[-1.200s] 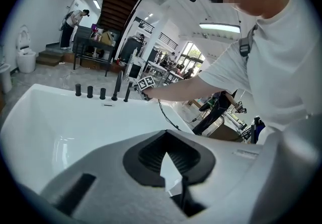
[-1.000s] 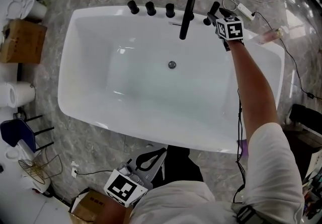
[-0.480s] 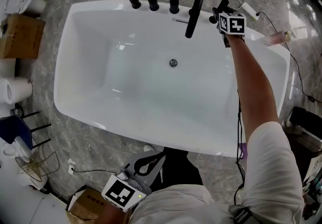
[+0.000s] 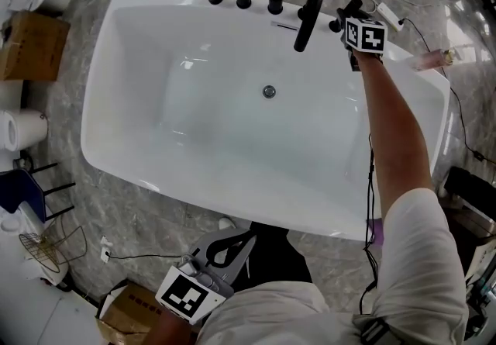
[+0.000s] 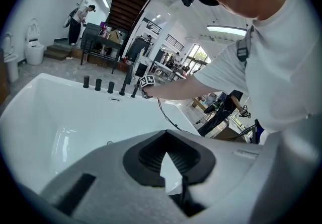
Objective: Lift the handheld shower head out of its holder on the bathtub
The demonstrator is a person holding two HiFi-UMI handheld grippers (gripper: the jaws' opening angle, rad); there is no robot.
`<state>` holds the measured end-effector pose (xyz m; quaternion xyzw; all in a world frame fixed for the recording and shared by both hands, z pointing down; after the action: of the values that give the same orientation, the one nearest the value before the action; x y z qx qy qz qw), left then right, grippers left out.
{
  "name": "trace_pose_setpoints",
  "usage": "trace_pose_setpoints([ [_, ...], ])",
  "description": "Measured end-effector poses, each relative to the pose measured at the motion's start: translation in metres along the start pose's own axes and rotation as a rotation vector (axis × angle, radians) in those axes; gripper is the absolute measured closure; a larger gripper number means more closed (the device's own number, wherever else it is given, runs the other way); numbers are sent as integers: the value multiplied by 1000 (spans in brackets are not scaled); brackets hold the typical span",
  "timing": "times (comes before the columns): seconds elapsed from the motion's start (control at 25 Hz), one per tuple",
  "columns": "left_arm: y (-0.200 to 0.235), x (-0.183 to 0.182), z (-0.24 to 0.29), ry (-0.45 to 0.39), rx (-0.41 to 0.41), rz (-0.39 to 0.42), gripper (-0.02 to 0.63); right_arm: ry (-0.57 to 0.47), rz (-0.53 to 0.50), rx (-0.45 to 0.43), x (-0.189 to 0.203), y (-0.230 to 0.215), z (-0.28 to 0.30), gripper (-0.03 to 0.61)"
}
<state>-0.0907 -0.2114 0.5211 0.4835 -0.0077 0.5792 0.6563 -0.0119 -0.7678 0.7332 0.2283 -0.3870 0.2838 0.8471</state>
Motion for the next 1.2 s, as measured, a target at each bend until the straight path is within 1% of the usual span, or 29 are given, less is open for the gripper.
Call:
trace_pose_setpoints([
  [0.24,-9,-3,-5,-12,11,16,606,-40,-3,-2,-8,3,-18,436],
  [0.68,-34,-11,-17,-33,50,68,606,-107,-33,-3,-40,2,-77,436],
  [0.92,-56,-9,-33,-48,85,98,606,-155,-49,2,-64,2,-128,436],
  [1.04,-65,-8,-46,-52,101,109,606,-185,-65,1,-83,7,-159,436],
  [1.2,-76,-9,-65,-60,121,148,606,-221,-95,12,-109,14,-205,436],
])
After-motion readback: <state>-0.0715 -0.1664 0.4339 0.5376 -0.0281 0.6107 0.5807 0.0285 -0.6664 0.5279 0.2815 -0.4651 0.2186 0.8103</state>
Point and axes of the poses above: the fingertips, and each gripper's own axes: z forward along the fingers, y to its left, x out of its underside, the point moved 5 cm from there along -z, backward along the fingers, and after that the axes turned 12 degrees about -z, right-handed, at the moved point
